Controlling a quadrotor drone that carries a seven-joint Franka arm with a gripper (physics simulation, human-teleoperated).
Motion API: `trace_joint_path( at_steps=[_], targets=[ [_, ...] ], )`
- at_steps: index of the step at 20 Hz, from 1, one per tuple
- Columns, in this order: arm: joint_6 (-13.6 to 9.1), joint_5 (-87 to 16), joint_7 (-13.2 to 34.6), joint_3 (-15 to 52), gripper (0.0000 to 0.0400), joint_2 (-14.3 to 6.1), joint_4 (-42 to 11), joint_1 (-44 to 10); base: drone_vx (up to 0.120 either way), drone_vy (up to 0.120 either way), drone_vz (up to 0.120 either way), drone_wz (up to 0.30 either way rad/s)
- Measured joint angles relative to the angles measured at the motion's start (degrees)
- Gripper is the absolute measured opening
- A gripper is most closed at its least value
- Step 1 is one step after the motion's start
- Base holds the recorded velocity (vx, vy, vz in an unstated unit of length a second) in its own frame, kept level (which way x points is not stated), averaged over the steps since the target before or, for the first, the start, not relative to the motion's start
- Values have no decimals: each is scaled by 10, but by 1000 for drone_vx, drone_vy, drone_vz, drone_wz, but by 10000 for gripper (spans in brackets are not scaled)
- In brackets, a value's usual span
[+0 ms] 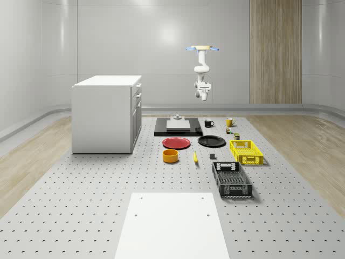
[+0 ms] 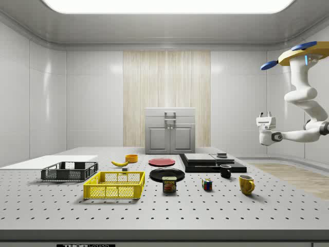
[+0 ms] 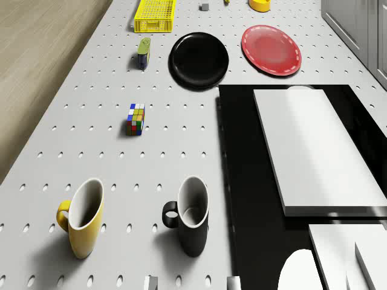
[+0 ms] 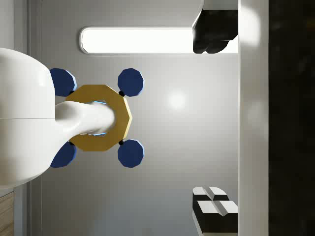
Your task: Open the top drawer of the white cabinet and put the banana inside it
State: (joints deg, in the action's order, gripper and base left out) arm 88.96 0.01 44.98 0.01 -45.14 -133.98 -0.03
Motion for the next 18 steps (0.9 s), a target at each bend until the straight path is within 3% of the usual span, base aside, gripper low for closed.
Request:
trace_joint_path(
  at_steps=[9,18],
  targets=[
    [-77,1,-1,1,400,27,108,-2,0,0,0,0],
    [-107,1,-2,2,400,47,162,-3,4,-4,0,0]
  ],
)
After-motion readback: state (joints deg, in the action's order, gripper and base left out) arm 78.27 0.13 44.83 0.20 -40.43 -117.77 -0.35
